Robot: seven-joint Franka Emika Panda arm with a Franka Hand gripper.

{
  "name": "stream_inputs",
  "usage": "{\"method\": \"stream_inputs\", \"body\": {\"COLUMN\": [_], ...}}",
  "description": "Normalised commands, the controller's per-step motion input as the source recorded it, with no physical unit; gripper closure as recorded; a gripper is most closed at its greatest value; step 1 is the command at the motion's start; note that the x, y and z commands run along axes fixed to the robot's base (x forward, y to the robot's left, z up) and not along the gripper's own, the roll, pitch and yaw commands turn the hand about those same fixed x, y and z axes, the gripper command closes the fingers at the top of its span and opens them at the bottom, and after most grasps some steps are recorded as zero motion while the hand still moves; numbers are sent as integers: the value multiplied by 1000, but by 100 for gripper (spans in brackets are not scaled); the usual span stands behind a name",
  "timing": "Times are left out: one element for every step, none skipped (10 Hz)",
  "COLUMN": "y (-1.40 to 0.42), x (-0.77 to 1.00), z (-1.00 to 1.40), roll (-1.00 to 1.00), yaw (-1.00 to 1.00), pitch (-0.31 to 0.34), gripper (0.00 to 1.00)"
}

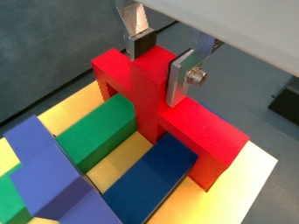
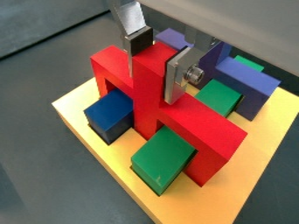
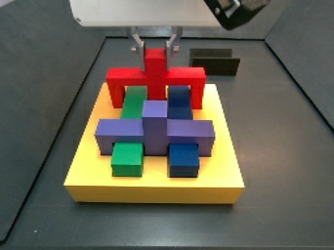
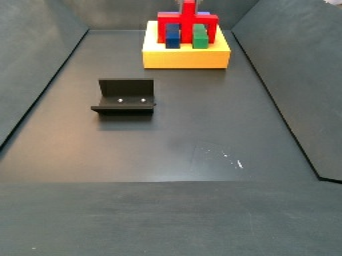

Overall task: Pick up the red object. Move up. Place the red object on the fixture. Regrasp the red object. Move to above the board. Insert the red object.
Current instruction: Insert the red object.

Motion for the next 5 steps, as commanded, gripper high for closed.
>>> {"method": "stream_inputs", "body": {"y": [0, 0, 0, 0, 0], "x": [74, 0, 0, 0, 0], "z": [-351, -200, -31, -169, 0], "roll": [99, 106, 0, 0, 0], "yaw": [0, 0, 0, 0, 0], "pitch": [0, 0, 0, 0, 0], "gripper": [100, 100, 100, 100, 100]}}
